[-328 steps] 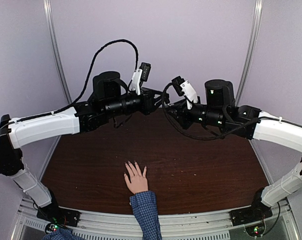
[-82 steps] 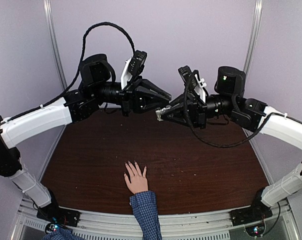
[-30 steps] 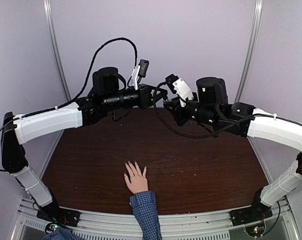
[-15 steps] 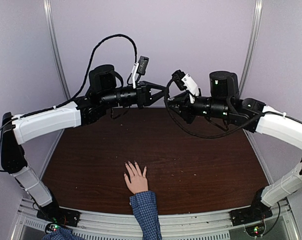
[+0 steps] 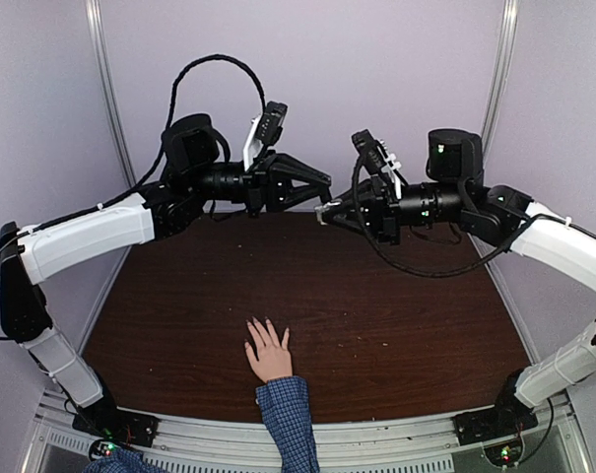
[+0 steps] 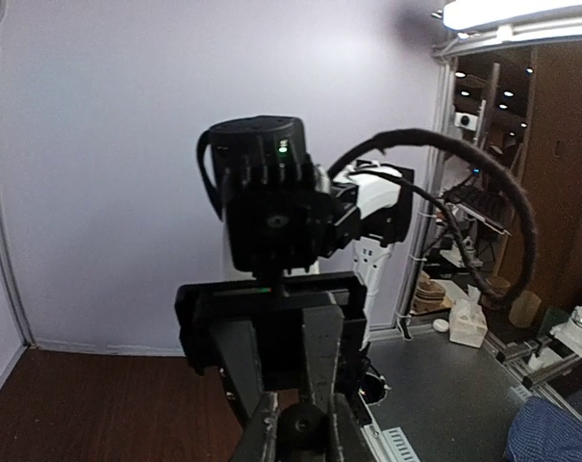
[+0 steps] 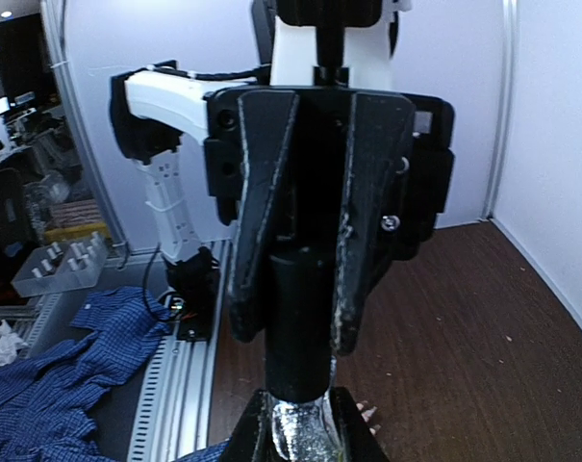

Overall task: Paint the nails
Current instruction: Screw the nail polish bottle cap onto the nail polish bottle.

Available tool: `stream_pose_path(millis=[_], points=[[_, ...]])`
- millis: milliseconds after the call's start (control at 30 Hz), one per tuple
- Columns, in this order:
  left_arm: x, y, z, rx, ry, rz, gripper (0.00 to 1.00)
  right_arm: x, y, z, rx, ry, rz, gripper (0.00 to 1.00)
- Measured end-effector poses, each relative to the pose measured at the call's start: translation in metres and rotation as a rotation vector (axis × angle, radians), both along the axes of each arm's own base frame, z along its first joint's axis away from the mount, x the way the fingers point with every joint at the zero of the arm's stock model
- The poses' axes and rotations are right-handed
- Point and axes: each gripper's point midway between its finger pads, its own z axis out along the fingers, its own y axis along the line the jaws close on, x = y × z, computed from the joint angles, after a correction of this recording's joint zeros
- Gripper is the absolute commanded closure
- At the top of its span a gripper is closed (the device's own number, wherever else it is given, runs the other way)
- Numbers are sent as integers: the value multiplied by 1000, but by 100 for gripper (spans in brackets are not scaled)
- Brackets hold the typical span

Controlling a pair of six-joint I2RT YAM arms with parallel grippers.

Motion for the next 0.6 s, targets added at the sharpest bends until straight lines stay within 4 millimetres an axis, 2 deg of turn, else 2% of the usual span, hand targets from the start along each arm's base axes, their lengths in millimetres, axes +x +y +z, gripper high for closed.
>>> stream_pose_path(millis=[233,433,600], points=[[-42,8,17,-37,-91,-210,100,-40,5,19,81,68,246,100],[-55,15,27,-66,-127,-285,100,-54,12,31,130,123,399,100],[-50,17,29,-67,-120,-273,73,-53,13,31,134,135,422,100]])
